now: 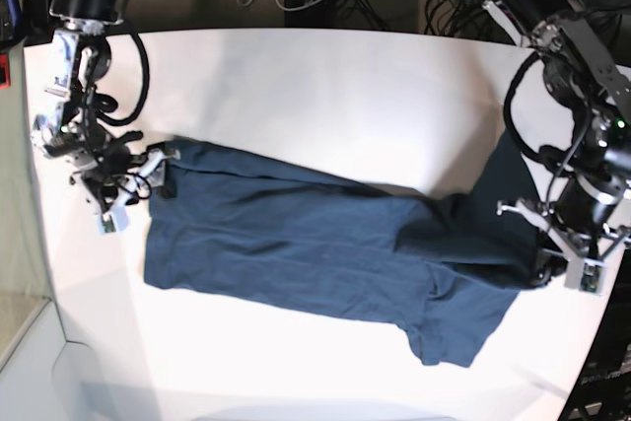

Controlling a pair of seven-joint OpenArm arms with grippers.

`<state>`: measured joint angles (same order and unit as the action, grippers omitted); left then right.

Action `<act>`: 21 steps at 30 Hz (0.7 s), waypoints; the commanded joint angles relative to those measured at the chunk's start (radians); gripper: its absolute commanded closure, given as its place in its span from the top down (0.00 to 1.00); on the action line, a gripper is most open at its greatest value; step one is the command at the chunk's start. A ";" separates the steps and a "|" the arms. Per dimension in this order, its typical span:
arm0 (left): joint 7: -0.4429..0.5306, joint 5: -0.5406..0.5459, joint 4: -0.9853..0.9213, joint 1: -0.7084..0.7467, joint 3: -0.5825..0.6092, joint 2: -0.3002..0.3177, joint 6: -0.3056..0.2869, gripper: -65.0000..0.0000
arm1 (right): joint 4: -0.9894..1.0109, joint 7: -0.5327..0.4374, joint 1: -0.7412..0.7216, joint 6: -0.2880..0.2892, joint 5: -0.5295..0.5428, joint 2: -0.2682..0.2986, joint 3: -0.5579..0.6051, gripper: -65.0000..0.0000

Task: Layout the t-shirt on the table in an organized manner, then fold the t-shirt properly
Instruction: 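Lift the shoulder corners with both grippers and fold them toward the hem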

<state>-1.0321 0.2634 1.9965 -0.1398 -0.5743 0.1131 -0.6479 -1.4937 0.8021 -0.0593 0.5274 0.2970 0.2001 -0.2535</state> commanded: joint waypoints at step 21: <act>0.028 0.007 0.016 -0.005 0.000 0.003 0.001 0.00 | 0.114 -0.023 -0.012 -0.002 0.006 0.019 0.069 0.23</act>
<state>-1.0286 0.2584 1.9965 -0.1276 -0.5743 0.1070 -0.6479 -1.3708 0.7845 -0.0582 0.5240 0.2966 0.2096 -0.1818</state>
